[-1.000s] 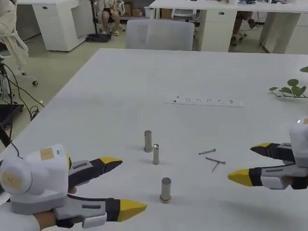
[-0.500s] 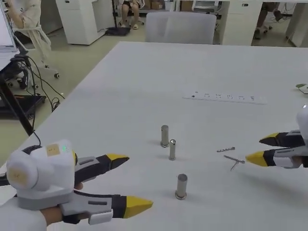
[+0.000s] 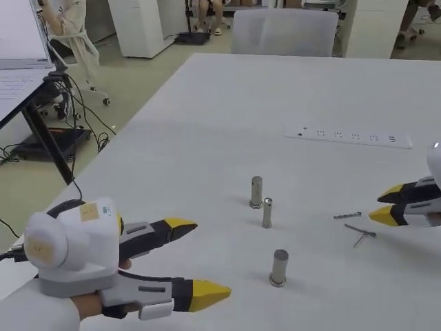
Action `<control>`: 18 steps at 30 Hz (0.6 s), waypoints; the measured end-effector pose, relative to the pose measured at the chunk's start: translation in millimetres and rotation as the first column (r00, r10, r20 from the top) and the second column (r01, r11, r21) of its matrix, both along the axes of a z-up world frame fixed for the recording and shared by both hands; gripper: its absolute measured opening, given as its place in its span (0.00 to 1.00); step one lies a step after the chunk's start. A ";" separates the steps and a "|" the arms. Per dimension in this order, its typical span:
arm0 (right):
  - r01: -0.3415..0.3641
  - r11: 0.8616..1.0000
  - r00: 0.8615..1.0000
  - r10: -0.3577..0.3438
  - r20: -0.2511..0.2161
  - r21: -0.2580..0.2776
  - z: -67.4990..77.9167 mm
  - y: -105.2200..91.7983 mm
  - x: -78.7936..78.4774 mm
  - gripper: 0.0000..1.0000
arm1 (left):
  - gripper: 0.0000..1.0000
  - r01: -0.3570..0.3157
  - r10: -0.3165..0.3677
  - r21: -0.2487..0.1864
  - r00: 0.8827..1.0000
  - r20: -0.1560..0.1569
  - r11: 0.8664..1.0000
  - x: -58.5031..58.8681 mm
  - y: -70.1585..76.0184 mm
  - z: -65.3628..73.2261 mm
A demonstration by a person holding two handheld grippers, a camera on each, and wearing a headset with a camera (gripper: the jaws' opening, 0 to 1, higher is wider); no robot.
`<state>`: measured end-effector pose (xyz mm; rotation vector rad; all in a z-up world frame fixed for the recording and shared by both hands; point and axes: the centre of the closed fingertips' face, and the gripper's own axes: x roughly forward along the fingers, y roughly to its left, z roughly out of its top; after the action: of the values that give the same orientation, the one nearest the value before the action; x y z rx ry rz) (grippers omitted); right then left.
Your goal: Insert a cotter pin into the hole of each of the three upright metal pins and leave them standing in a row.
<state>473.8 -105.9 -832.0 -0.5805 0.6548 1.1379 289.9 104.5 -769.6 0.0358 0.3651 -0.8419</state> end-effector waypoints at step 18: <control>-0.268 0.945 0.963 0.271 -0.012 -0.185 -22.9 19.8 4.2 0.14 | 0.70 -0.010 0.010 -0.003 1.000 -0.002 1.000 0.7 3.1 -0.4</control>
<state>478.0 -86.1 -854.9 -0.8565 0.6888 1.3350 290.6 107.6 -770.0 0.0301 0.3660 -0.8323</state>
